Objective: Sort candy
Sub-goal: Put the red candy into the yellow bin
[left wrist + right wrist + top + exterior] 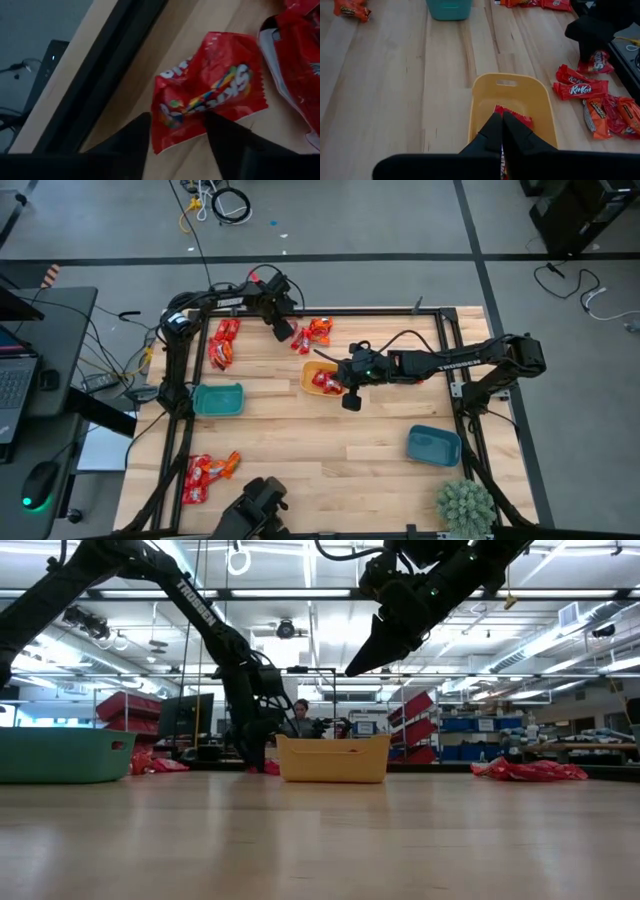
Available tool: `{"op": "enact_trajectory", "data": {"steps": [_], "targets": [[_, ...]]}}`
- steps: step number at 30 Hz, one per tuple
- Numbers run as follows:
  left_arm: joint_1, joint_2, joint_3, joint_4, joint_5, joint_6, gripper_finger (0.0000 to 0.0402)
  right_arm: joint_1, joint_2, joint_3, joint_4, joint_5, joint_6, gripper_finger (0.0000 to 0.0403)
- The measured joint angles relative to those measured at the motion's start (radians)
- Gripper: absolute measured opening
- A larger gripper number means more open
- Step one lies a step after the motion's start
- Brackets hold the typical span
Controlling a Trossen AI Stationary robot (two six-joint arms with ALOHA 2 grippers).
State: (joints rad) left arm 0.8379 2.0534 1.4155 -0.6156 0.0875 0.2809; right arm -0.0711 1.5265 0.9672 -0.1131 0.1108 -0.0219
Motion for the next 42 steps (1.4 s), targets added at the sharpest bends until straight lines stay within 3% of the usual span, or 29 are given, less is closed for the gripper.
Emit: {"op": "enact_trajectory", "data": {"steps": [6,7,11,19,30,33,36,42], "targets": [[-0.003,0.000,0.000,0.043,0.011,0.020,0.0025,0.000,0.000,0.000,-0.013,0.001,0.000,0.0000],[-0.003,0.000,0.001,0.047,0.015,0.016,0.0015,0.000,0.000,0.000,-0.015,0.010,0.000,0.0000],[-0.002,-0.039,0.001,0.035,0.051,0.008,0.0004,0.000,0.000,0.000,-0.031,0.059,0.001,0.0000],[-0.055,-0.210,-0.014,0.006,0.218,-0.030,0.0001,-0.003,-0.052,0.000,-0.105,0.122,0.027,0.0000],[-0.404,-0.348,-0.122,0.012,0.245,-0.026,0.0001,-0.001,-0.117,0.000,-0.139,0.134,0.052,0.0000],[-0.487,-0.342,-0.142,0.044,0.212,-0.025,0.0000,-0.001,-0.112,0.000,-0.141,0.134,0.055,0.0000],[-0.542,-0.317,-0.165,0.084,0.114,-0.023,0.0000,-0.001,-0.105,0.000,-0.150,0.134,0.061,0.0000],[-0.561,-0.268,-0.171,0.107,-0.019,-0.027,0.0000,-0.001,-0.105,-0.001,-0.152,0.134,0.071,0.0000]]}}
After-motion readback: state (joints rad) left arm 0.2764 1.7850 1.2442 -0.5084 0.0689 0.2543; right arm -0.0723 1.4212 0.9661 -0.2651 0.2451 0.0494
